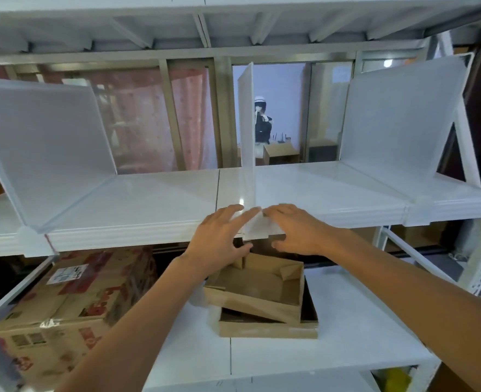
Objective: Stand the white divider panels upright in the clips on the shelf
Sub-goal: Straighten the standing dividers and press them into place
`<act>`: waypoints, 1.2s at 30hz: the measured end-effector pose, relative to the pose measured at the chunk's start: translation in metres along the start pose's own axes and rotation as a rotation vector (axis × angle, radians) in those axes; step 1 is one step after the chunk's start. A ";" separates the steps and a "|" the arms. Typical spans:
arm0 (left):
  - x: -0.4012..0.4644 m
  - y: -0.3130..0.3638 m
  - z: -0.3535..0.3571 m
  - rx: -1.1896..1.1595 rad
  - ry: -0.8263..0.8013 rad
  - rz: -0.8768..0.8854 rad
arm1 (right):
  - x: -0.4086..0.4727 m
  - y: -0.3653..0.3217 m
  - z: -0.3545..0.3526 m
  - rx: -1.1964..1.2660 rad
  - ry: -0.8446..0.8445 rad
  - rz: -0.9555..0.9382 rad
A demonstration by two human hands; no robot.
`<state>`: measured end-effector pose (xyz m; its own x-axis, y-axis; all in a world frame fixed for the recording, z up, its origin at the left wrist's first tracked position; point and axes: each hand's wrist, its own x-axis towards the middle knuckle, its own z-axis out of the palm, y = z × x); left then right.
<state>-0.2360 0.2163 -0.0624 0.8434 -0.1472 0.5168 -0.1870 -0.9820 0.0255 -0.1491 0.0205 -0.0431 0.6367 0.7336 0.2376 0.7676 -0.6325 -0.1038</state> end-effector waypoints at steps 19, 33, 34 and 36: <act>0.034 -0.001 0.036 0.325 0.059 0.071 | 0.013 0.055 0.043 -0.206 0.245 -0.166; 0.001 -0.048 0.008 0.404 0.135 0.026 | 0.013 0.056 0.044 -0.199 0.255 -0.181; 0.001 -0.049 0.008 0.399 0.133 0.033 | 0.013 0.056 0.043 -0.201 0.250 -0.176; 0.003 -0.051 0.008 0.400 0.119 0.056 | 0.013 0.057 0.043 -0.211 0.234 -0.175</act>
<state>-0.2202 0.2655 -0.0691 0.7690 -0.2102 0.6037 -0.0011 -0.9448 -0.3276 -0.0939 0.0051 -0.0869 0.4439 0.7740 0.4516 0.8157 -0.5576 0.1539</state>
